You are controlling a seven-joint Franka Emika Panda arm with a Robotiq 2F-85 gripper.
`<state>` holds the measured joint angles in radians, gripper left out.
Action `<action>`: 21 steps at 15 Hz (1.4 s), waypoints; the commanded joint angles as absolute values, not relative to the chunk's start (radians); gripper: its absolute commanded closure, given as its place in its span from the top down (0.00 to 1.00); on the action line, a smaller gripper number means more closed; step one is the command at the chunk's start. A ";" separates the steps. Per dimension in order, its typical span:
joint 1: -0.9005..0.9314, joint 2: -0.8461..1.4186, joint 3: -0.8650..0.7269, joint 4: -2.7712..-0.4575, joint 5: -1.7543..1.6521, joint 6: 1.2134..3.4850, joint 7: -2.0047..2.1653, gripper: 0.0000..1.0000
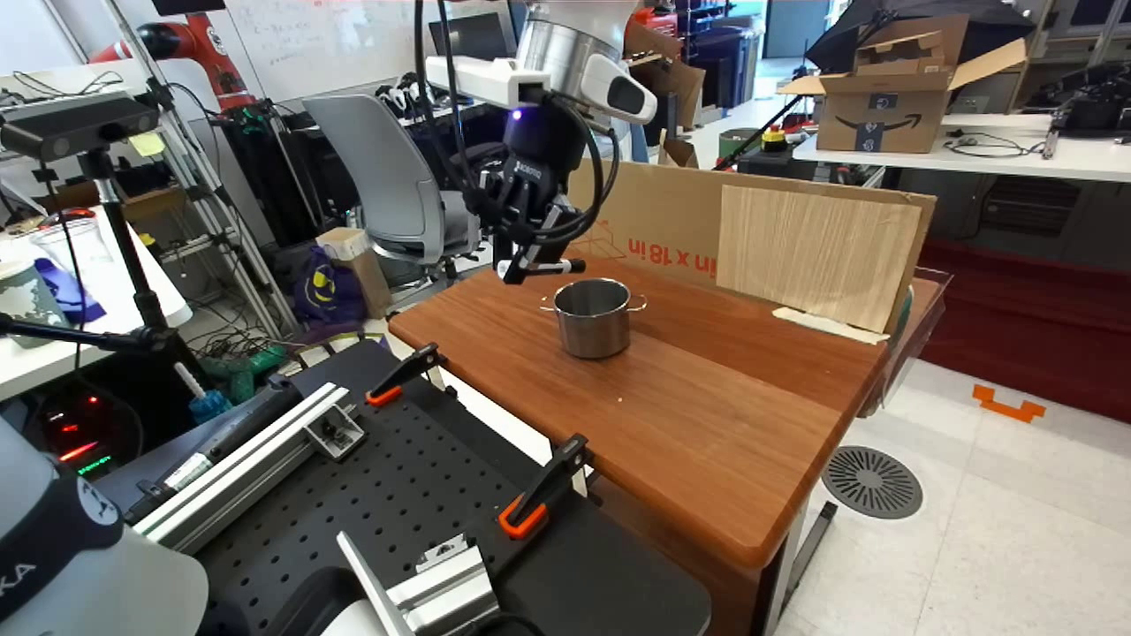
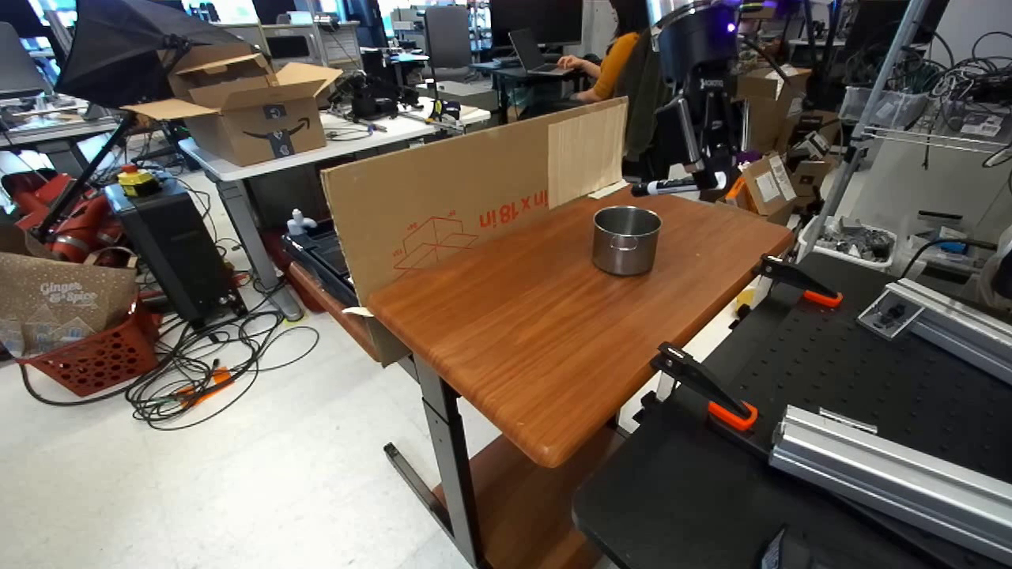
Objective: Put the marker in the pot
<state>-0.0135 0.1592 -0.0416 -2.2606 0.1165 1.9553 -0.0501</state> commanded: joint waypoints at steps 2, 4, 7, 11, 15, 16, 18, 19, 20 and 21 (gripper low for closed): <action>-0.033 0.283 -0.036 -2.115 0.124 1.819 -0.047 0.07; -0.036 0.328 -0.035 -2.070 0.124 1.784 -0.045 0.07; -0.040 0.387 -0.034 -2.012 0.125 1.741 -0.043 0.07; -0.047 0.455 -0.035 -1.943 0.124 1.698 -0.040 0.07; -0.051 0.509 -0.034 -1.875 0.122 1.669 -0.036 0.07; -0.051 0.521 -0.033 -1.859 0.122 1.661 -0.033 0.07; -0.050 0.549 -0.033 -1.823 0.119 1.641 -0.026 0.07; -0.049 0.565 -0.033 -1.805 0.118 1.633 -0.023 0.07; -0.049 0.579 -0.033 -1.789 0.116 1.629 -0.019 0.07; -0.048 0.594 -0.033 -1.772 0.116 1.623 -0.015 0.07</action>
